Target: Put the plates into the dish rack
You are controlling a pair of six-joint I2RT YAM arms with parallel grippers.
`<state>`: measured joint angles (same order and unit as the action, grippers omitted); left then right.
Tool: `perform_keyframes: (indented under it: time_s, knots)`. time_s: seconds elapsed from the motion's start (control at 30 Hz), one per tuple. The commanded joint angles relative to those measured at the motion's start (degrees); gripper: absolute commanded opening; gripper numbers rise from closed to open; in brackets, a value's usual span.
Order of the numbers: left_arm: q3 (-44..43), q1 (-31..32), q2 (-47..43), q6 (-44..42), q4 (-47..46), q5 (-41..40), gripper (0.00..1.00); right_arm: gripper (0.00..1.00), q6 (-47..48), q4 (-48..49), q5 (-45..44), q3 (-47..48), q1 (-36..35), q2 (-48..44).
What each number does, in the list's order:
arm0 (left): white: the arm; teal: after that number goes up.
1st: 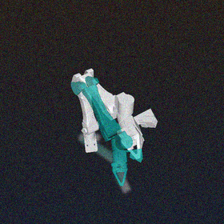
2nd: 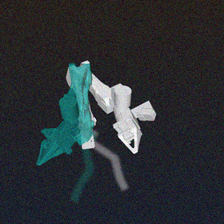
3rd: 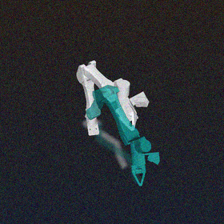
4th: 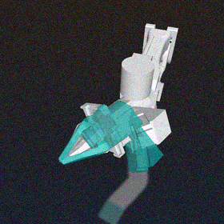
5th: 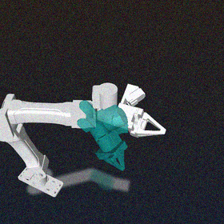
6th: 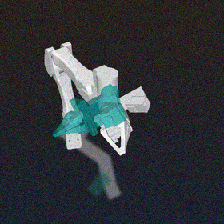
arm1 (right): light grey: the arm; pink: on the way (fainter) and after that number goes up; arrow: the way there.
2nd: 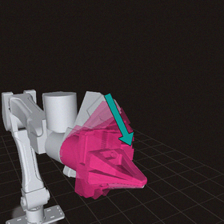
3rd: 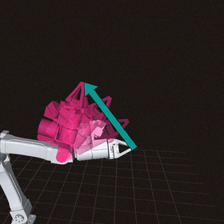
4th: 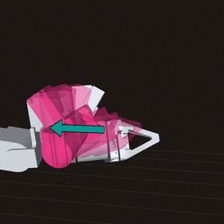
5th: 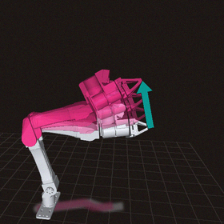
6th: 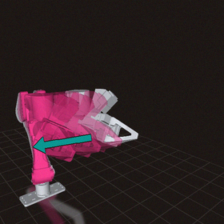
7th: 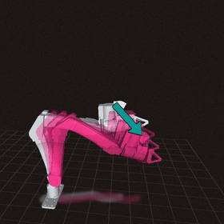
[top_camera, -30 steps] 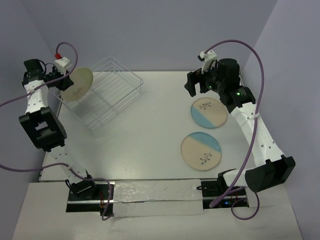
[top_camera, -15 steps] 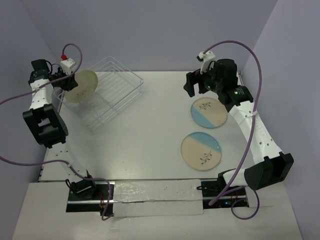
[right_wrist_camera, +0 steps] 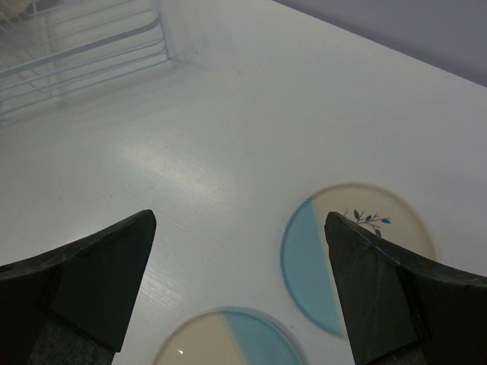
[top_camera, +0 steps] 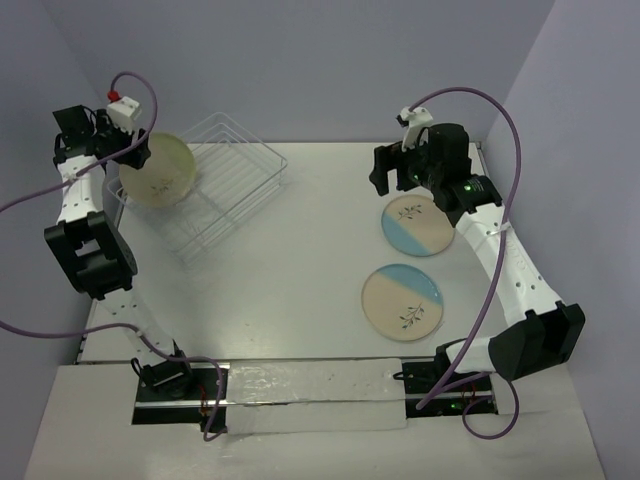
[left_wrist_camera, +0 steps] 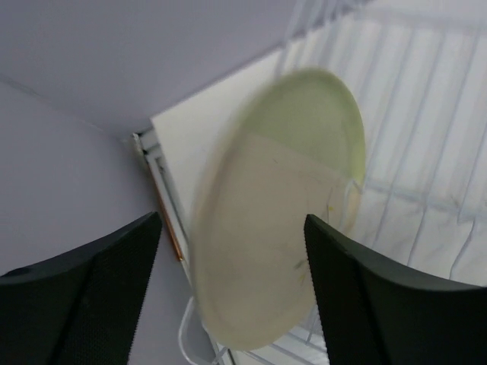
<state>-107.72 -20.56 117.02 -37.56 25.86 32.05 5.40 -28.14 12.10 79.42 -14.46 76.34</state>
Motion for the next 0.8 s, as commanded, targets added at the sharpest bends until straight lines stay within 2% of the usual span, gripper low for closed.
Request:
perform_keyframes:
  time_s: [0.0, 0.1, 0.23, 0.3, 0.4, 0.47, 0.57, 0.67, 0.77]
  knots:
    - [-1.75, 0.83, -9.42, 14.48, -13.86, -6.32, 0.87, 1.00, -7.77, 4.64, -6.97, 0.77, 0.22, -0.64]
    - [-1.96, 1.63, -12.76, 25.74, -19.86, -11.81, 0.95, 1.00, -14.01, 6.74, -11.29, 1.15, 0.23, 0.65]
    - [-1.77, 3.79, -16.43, 30.75, -20.92, -20.50, 0.97, 1.00, -17.59, 7.23, -17.23, -0.45, 0.31, 1.09]
    - [-1.53, 7.75, -18.48, 34.09, -20.47, -28.74, 0.99, 1.00, -22.42, 7.31, -22.54, -2.48, 0.90, 0.43]
    - [-2.73, 14.44, -19.84, 40.15, -18.83, -40.86, 0.99, 1.00, -27.06, 7.39, -20.81, -6.03, 4.00, 0.62]
    - [-5.10, 18.54, -18.71, 43.67, -15.08, -41.10, 0.99, 1.00, -29.57, 7.40, -20.27, -8.04, 5.50, 2.23]
    - [-9.78, 23.58, -16.55, 50.13, -10.26, -32.30, 0.99, 1.00, -31.76, 7.32, -19.60, -10.24, 7.58, 3.71]
    - [-7.74, 27.73, -17.28, 54.00, -10.67, -26.99, 0.99, 1.00, -33.63, 7.22, -21.60, -12.10, 10.00, 4.89]
    - [-3.97, 35.08, -19.11, 54.09, -13.15, -28.97, 0.99, 1.00, -36.15, 7.14, -20.84, -13.23, 13.41, 6.70]
